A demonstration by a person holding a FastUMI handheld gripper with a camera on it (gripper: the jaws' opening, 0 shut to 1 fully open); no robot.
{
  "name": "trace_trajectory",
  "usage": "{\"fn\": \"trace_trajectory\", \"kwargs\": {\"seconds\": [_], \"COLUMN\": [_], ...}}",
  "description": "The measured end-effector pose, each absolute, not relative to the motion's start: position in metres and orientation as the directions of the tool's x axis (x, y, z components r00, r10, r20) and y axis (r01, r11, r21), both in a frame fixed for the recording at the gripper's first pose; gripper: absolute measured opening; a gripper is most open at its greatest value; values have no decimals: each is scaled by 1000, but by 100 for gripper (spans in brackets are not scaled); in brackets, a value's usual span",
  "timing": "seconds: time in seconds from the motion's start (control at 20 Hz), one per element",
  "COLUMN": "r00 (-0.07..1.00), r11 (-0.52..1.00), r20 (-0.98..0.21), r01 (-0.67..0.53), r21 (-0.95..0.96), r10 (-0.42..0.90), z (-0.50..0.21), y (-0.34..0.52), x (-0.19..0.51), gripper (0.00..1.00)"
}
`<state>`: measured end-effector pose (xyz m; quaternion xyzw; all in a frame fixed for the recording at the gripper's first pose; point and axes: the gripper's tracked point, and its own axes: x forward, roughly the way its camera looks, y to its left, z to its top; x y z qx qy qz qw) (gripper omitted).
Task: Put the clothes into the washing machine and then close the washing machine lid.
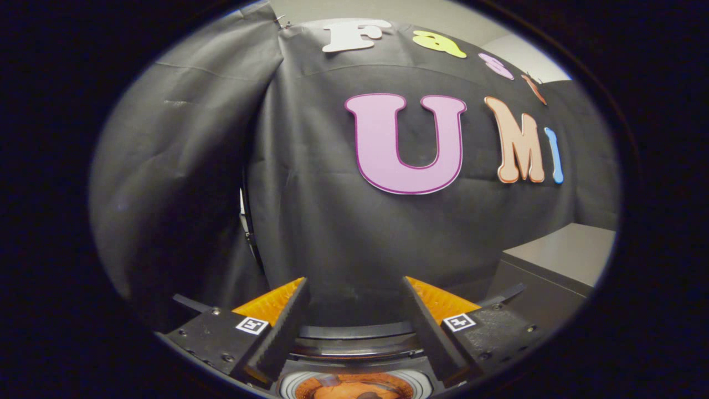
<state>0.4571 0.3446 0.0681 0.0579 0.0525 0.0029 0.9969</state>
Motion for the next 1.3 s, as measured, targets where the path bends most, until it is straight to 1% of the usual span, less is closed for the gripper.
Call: {"fn": "trace_trajectory", "kwargs": {"seconds": [0.25, 0.85, 0.95, 1.0, 1.15, 1.3], "r00": [994, 998, 998, 998, 998, 998], "r11": [993, 992, 992, 994, 1000, 999], "r20": [-100, -51, -51, -66, -53, -62], "r01": [-29, -38, -28, -11, 16, 7], "r21": [117, 116, 126, 108, 16, 36], "r10": [41, 44, 35, 18, -15, -4], "z": [63, 49, 35, 25, -4, -28], "y": [343, 343, 343, 342, 339, 344], "x": [449, 411, 394, 386, 367, 354], "gripper": [99, 99, 99, 98, 98, 97]}}
